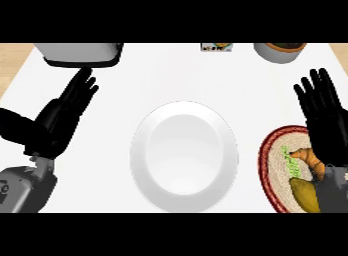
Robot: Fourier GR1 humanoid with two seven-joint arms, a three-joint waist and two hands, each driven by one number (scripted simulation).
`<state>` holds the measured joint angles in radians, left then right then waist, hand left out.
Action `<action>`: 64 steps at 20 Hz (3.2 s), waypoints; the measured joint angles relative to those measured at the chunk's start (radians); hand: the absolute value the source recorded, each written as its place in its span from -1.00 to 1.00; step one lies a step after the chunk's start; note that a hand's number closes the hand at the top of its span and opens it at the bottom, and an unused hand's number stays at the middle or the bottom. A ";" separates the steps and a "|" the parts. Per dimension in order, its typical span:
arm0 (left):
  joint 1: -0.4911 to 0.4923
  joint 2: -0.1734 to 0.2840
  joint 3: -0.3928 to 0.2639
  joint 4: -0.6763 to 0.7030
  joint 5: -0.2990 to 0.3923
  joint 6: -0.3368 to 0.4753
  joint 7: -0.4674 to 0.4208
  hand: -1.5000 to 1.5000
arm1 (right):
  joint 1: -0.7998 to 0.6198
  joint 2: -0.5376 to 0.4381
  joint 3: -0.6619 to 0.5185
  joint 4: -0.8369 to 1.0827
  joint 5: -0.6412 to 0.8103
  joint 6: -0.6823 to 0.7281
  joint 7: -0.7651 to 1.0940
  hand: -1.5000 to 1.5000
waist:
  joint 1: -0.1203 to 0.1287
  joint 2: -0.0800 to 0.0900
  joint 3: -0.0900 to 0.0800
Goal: Pick the croissant from the placemat and place it in the plate
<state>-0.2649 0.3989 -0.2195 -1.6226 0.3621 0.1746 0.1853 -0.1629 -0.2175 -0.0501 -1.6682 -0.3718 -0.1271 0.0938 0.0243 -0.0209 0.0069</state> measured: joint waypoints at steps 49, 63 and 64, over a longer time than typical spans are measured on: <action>0.334 0.064 0.122 0.161 -0.365 0.027 -0.323 0.00 | 0.086 -0.568 -0.151 0.409 0.407 0.854 -0.268 -1.00 | -0.010 0.024 -0.006; 0.354 0.023 0.178 0.147 -0.409 -0.034 -0.328 0.00 | -0.077 -0.519 0.011 0.711 0.737 0.800 -0.511 -1.00 | -0.015 0.022 -0.006; 0.341 0.017 0.180 0.163 -0.415 -0.035 -0.328 0.00 | -0.089 -0.511 0.022 0.742 0.756 0.787 -0.528 -1.00 | -0.015 0.023 -0.006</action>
<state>0.0758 0.4155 -0.0399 -1.4592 -0.0528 0.1396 -0.1427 -0.2515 -0.7284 -0.0282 -0.9263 0.3839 0.6603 -0.4345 0.0097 0.0018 0.0005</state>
